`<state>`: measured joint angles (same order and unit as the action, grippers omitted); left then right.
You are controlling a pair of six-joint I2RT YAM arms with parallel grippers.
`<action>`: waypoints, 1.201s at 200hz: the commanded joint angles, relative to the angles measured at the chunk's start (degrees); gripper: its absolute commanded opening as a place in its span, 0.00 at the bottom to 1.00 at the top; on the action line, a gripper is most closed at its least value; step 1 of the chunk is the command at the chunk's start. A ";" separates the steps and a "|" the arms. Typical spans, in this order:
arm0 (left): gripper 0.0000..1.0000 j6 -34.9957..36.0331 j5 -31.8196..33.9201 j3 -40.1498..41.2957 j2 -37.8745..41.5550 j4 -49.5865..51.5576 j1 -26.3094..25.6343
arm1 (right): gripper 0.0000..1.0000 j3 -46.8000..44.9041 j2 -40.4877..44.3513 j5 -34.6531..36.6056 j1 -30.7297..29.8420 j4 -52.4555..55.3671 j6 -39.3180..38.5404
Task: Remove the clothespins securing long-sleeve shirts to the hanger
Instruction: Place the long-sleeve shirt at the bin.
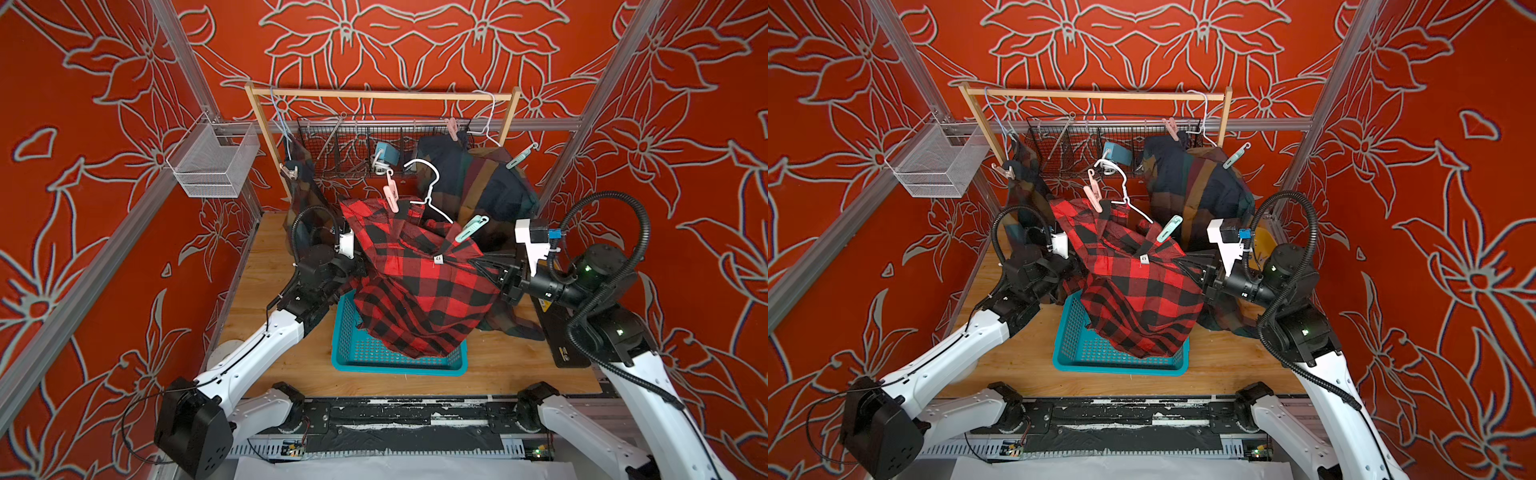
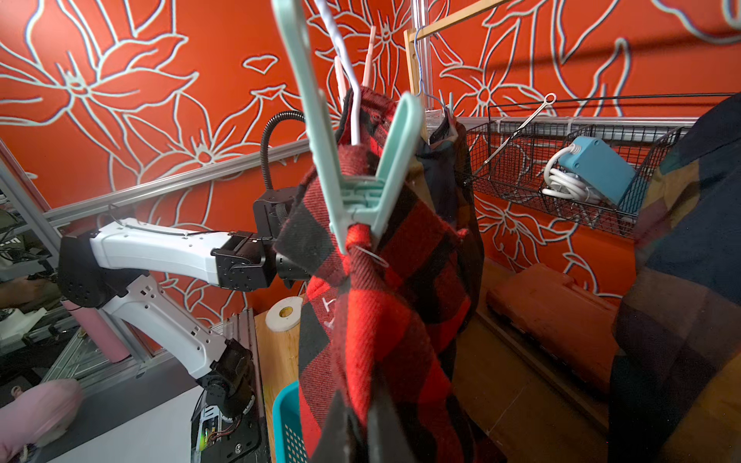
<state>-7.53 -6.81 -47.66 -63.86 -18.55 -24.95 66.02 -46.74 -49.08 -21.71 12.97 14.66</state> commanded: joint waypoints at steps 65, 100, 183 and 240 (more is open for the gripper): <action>0.00 0.45 -5.38 -4.19 8.42 0.46 -15.40 | 0.00 6.19 -3.78 -2.54 0.27 -8.58 2.83; 0.00 2.00 -1.37 -6.80 9.44 2.72 -22.47 | 0.00 8.68 -4.85 -2.86 0.27 -8.08 3.35; 0.02 -2.69 14.68 7.39 12.46 2.90 -24.62 | 0.00 -4.60 -0.30 1.29 0.27 -7.31 2.19; 0.44 -8.93 25.09 17.41 16.74 7.40 -24.53 | 0.00 -13.48 2.30 4.66 0.27 -7.80 0.64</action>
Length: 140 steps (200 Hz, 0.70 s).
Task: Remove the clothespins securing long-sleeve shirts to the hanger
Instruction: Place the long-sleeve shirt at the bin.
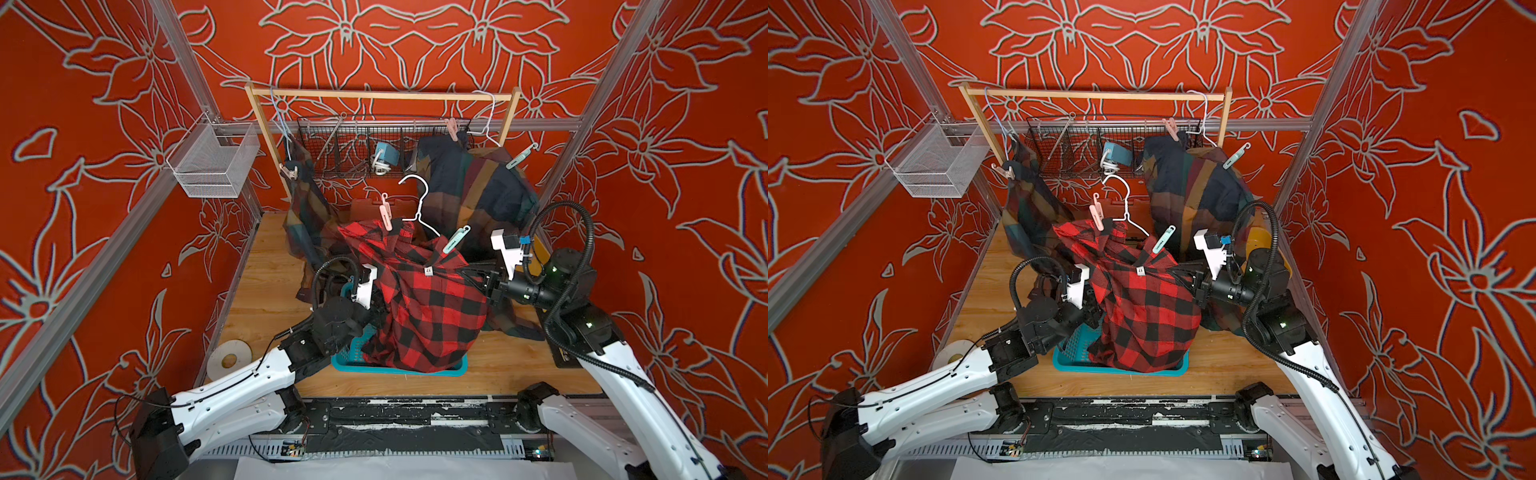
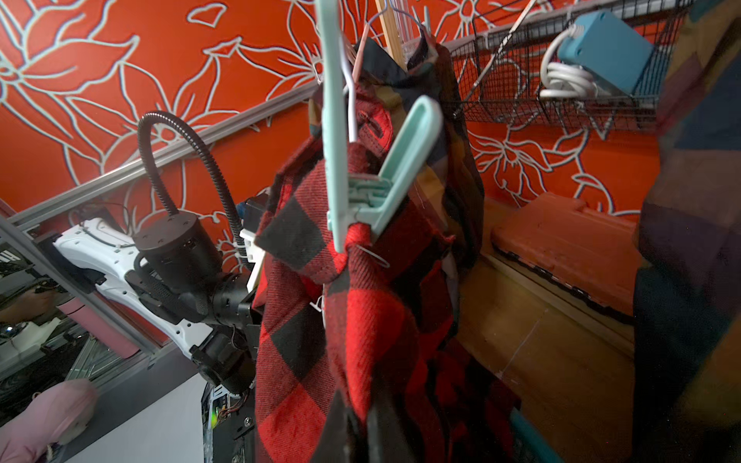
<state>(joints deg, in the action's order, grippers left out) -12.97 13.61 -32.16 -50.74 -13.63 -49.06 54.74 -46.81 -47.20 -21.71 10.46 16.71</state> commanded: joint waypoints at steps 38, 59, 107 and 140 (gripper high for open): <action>0.72 -4.07 6.96 2.79 11.45 7.78 -0.34 | 0.00 -6.71 2.47 3.59 0.22 -6.54 -3.67; 0.75 -1.50 6.25 0.31 14.85 9.24 -0.34 | 0.00 -8.34 1.71 3.35 0.19 -7.44 -4.76; 0.76 9.62 0.60 -9.63 14.98 13.01 -0.34 | 0.00 -9.76 -1.32 1.07 0.10 -9.49 -6.13; 0.76 16.88 -0.38 -16.78 10.36 12.92 -0.17 | 0.00 -8.82 -2.22 1.55 -0.25 -7.62 -8.64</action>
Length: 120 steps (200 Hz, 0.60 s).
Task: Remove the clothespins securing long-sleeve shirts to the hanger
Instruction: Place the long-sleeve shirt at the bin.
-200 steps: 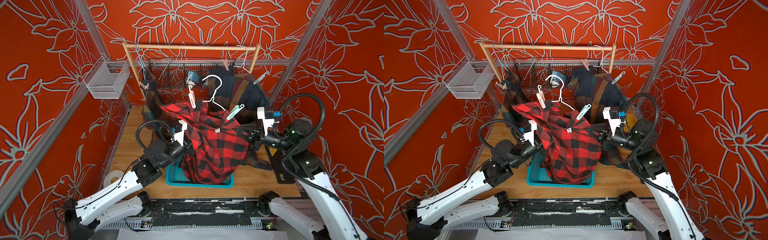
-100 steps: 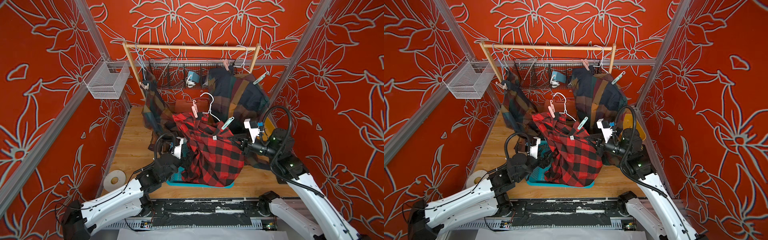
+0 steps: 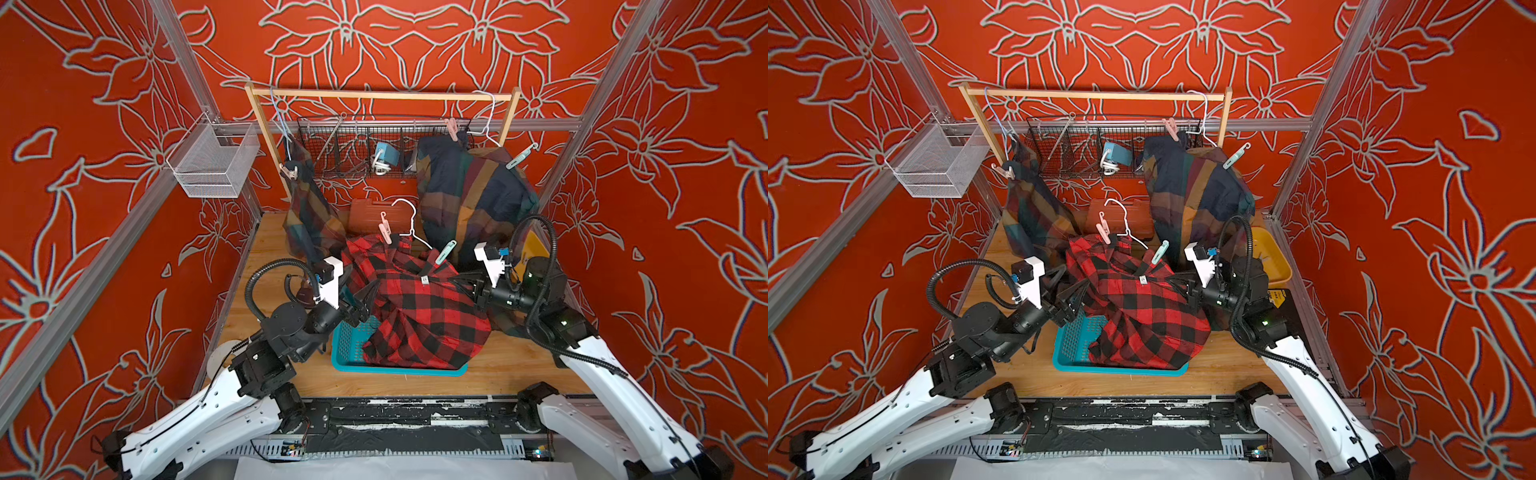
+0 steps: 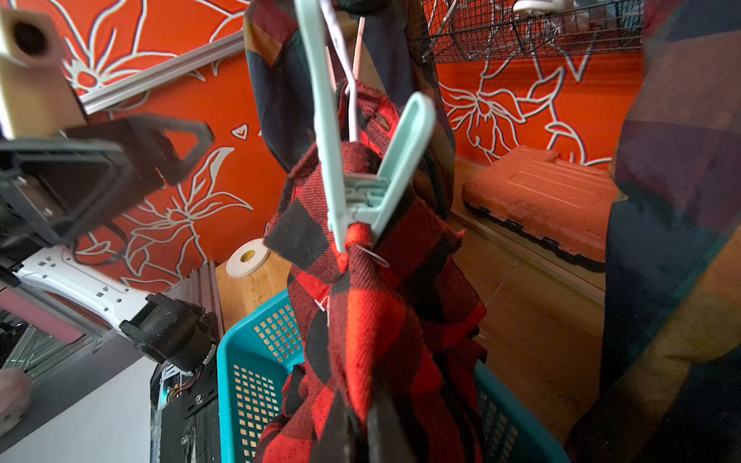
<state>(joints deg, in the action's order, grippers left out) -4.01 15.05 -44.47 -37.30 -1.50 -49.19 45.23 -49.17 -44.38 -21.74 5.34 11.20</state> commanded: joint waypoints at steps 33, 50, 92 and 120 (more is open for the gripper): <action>0.75 11.11 -6.79 -9.41 -8.96 -1.14 3.52 | 0.00 2.76 -0.71 0.96 -1.47 0.92 -5.71; 0.75 9.24 -13.38 -10.39 -11.40 -3.28 6.83 | 0.00 3.69 -1.19 2.48 -3.04 2.68 -7.27; 0.75 7.81 -15.67 -10.61 -16.21 -8.59 8.47 | 0.00 4.74 -1.26 3.51 -4.62 4.05 -8.45; 0.75 6.93 -15.11 -10.64 -18.11 -10.97 9.95 | 0.00 5.15 -0.74 3.55 -5.68 5.09 -9.15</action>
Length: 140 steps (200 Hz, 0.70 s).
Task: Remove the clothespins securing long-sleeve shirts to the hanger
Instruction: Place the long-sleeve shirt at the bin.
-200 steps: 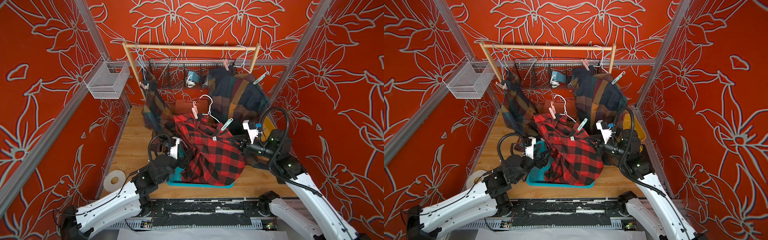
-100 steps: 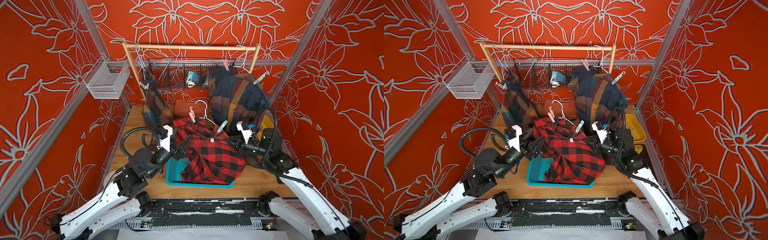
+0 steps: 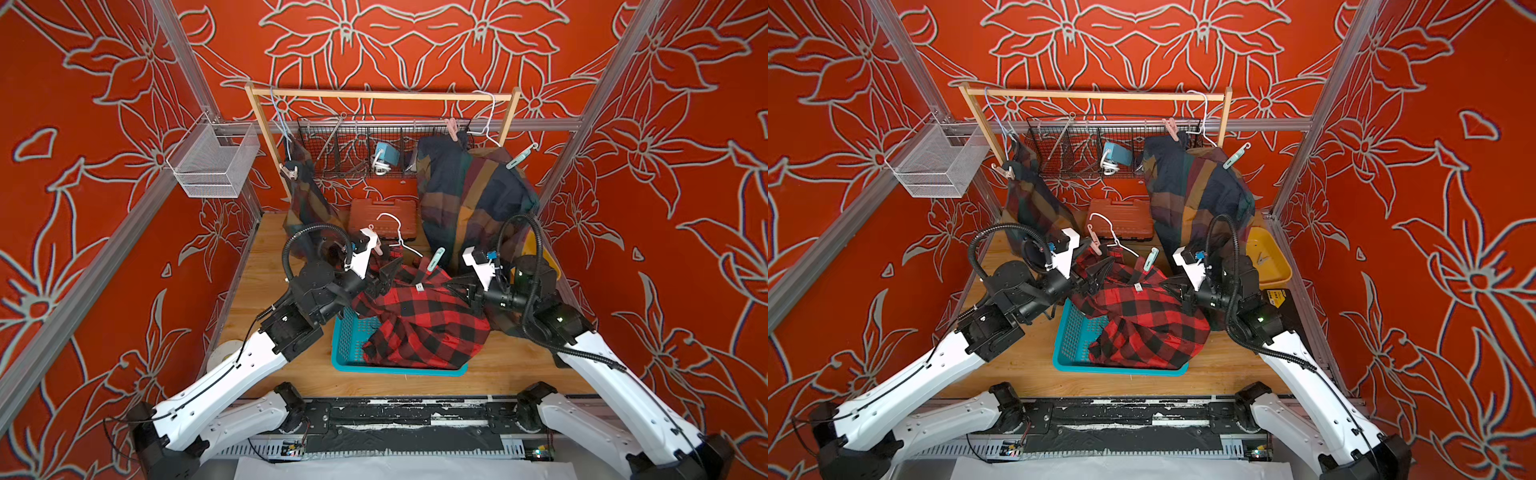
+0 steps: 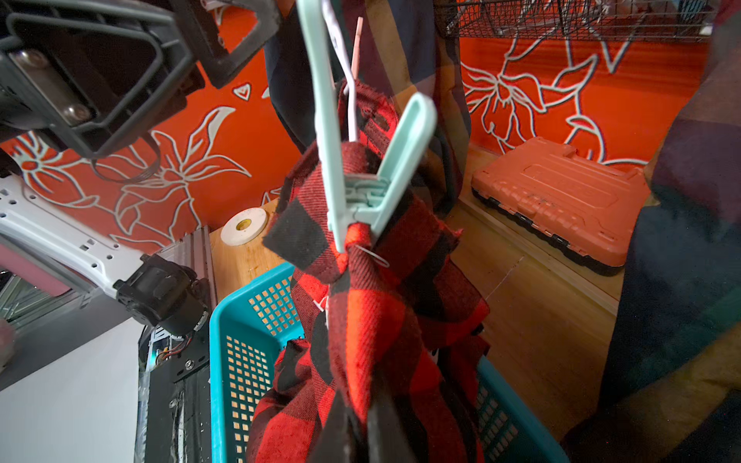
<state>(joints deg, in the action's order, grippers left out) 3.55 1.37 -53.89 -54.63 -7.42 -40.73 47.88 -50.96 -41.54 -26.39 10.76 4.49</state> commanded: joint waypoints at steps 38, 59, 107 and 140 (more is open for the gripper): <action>0.74 -1.09 -0.81 -1.44 -1.53 -7.23 2.30 | 0.00 2.94 1.17 1.79 -2.58 0.86 -3.44; 0.73 -1.76 -1.01 -1.65 -3.93 -8.34 3.41 | 0.00 3.19 1.36 2.79 -3.70 1.71 -4.03; 0.65 -3.17 -2.76 -1.58 -6.55 -10.10 4.08 | 0.00 3.80 1.70 4.18 -5.11 2.79 -4.66; 0.46 -3.80 -3.80 -1.74 -7.61 -11.45 4.08 | 0.00 4.49 1.43 5.33 -6.09 3.34 -5.00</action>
<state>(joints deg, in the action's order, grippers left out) 0.43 -0.71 -54.43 -61.82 -15.20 -36.95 49.15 -50.17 -37.36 -31.55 14.68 1.34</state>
